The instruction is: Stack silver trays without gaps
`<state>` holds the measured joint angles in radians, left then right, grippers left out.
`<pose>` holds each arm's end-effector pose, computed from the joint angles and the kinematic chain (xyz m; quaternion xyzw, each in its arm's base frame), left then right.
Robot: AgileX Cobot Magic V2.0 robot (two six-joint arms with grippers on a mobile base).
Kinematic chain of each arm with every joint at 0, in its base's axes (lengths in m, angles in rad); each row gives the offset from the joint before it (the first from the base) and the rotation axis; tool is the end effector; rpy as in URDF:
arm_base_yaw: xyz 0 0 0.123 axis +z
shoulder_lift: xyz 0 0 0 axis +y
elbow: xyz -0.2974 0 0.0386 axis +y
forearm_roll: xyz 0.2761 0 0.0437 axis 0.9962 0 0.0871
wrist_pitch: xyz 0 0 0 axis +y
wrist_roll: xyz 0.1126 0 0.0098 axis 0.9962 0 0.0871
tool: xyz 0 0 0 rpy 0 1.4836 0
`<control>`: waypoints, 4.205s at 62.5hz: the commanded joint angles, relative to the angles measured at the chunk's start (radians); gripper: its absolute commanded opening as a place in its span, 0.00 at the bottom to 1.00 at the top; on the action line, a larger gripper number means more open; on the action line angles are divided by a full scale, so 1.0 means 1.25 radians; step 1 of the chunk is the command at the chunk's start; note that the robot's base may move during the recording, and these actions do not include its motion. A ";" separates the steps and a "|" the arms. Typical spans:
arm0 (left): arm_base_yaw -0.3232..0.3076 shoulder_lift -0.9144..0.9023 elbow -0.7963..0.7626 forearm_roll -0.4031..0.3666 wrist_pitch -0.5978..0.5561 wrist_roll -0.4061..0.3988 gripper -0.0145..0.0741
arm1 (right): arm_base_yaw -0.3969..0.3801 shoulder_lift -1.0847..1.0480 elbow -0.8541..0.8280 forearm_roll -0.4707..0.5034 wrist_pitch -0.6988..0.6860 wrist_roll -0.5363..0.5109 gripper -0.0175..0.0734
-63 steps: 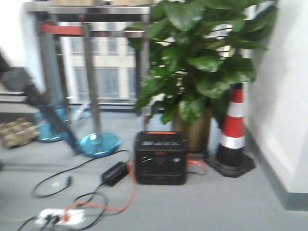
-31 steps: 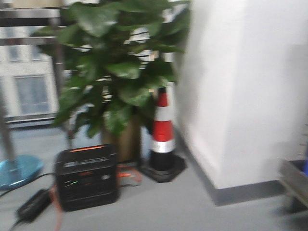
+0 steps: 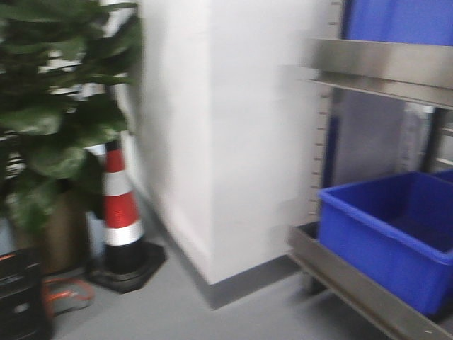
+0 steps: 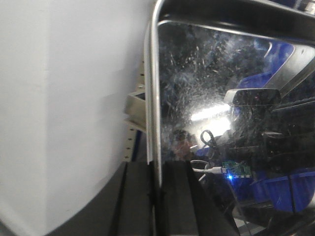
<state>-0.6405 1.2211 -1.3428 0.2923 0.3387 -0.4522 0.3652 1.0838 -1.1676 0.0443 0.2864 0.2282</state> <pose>0.2589 -0.1795 0.4794 0.1409 0.7335 -0.2306 0.6237 0.2598 0.1008 0.4575 -0.0394 0.7456 0.2124 0.6304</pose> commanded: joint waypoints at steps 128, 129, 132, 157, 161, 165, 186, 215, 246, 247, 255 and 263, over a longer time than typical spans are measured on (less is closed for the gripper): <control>-0.017 0.003 -0.006 -0.029 -0.075 -0.003 0.14 | 0.015 0.000 -0.008 0.036 -0.065 -0.001 0.12; -0.017 0.003 -0.006 -0.029 -0.075 -0.003 0.14 | 0.015 0.000 -0.008 0.036 -0.065 -0.001 0.12; -0.017 0.003 -0.006 -0.029 -0.075 -0.003 0.14 | 0.015 0.000 -0.008 0.036 -0.065 -0.001 0.12; -0.017 0.003 -0.006 -0.029 -0.075 -0.003 0.14 | 0.015 0.000 -0.008 0.036 -0.065 -0.001 0.12; -0.017 0.003 -0.006 -0.029 -0.075 -0.003 0.14 | 0.015 0.000 -0.008 0.036 -0.065 -0.001 0.12; -0.017 0.003 -0.006 -0.029 -0.075 -0.003 0.14 | 0.015 0.000 -0.008 0.036 -0.065 -0.001 0.12; -0.017 0.003 -0.006 -0.029 -0.075 -0.003 0.14 | 0.015 0.000 -0.008 0.036 -0.065 -0.001 0.12; -0.017 0.003 -0.006 -0.028 -0.092 -0.003 0.14 | 0.015 0.000 -0.008 0.038 -0.078 -0.001 0.12; 0.035 0.017 -0.006 0.025 0.048 -0.003 0.14 | 0.015 0.051 -0.006 0.038 0.050 -0.001 0.12; 0.045 0.017 -0.006 0.025 0.050 -0.003 0.14 | 0.015 0.055 -0.006 0.038 0.054 -0.001 0.12; 0.100 0.039 -0.006 0.023 0.068 -0.003 0.14 | 0.015 0.101 -0.006 0.038 0.079 -0.001 0.12; 0.143 0.067 -0.006 0.023 0.075 -0.003 0.14 | 0.015 0.146 -0.006 0.035 0.076 -0.001 0.12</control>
<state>-0.4988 1.2954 -1.3428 0.3052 0.4668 -0.4487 0.3856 1.2401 -1.1676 0.1086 0.3897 0.2407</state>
